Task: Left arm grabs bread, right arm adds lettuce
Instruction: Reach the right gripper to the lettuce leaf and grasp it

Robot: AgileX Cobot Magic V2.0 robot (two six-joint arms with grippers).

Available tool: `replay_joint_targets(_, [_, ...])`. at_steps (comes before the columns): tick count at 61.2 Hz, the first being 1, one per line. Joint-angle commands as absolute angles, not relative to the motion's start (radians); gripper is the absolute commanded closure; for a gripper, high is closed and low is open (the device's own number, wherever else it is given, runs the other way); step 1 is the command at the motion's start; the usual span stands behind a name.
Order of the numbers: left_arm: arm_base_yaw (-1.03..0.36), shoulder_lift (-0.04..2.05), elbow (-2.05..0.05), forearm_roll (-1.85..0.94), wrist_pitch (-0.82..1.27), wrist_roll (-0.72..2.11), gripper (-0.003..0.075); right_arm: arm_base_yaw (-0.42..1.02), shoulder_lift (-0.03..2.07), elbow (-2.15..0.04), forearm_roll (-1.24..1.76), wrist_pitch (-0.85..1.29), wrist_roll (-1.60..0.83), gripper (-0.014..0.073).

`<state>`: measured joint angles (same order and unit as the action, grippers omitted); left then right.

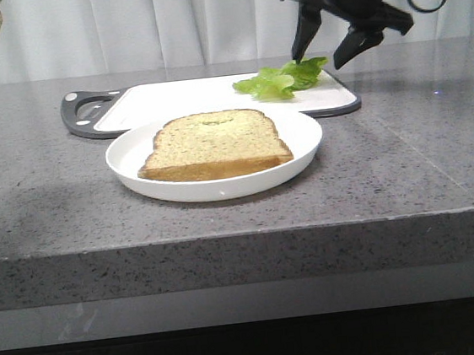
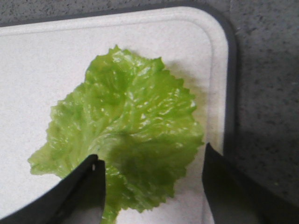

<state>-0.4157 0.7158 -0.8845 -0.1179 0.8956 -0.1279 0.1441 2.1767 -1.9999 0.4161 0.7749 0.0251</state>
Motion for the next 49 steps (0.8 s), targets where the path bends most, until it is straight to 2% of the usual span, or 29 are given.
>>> replay_joint_targets(1, [-0.424, 0.714, -0.912, -0.125, 0.814, -0.137, 0.0741, 0.139, 2.134, -2.056, 0.498, 0.742, -0.026, 0.0123])
replay_joint_targets(8, [-0.424, 0.714, -0.912, -0.125, 0.814, -0.137, 0.0741, 0.139, 2.157, -2.060, 0.592, 0.751, -0.090, 0.0131])
replay_joint_targets(11, [-0.424, 0.714, -0.912, -0.125, 0.814, -0.137, 0.0741, 0.139, 2.162, -2.060, 0.619, 0.752, -0.111, 0.0163])
replay_joint_targets(25, [-0.424, 0.714, -0.912, -0.125, 0.814, -0.137, 0.0741, 0.139, 2.165, -2.060, 0.631, 0.729, -0.119, 0.0497])
replay_joint_targets(33, [-0.424, 0.714, -0.912, -0.125, 0.814, -0.137, 0.0741, 0.139, 2.164, -2.068, 0.633, 0.728, -0.120, 0.0629])
replay_joint_targets(40, [-0.424, 0.714, -0.912, -0.125, 0.814, -0.137, 0.0741, 0.139, 2.141, -2.070, 0.633, 0.747, -0.139, 0.0683])
replay_joint_targets(49, [-0.424, 0.714, -0.912, -0.125, 0.814, -0.137, 0.0741, 0.139, 2.079, -2.067, 0.633, 0.791, -0.164, 0.0693])
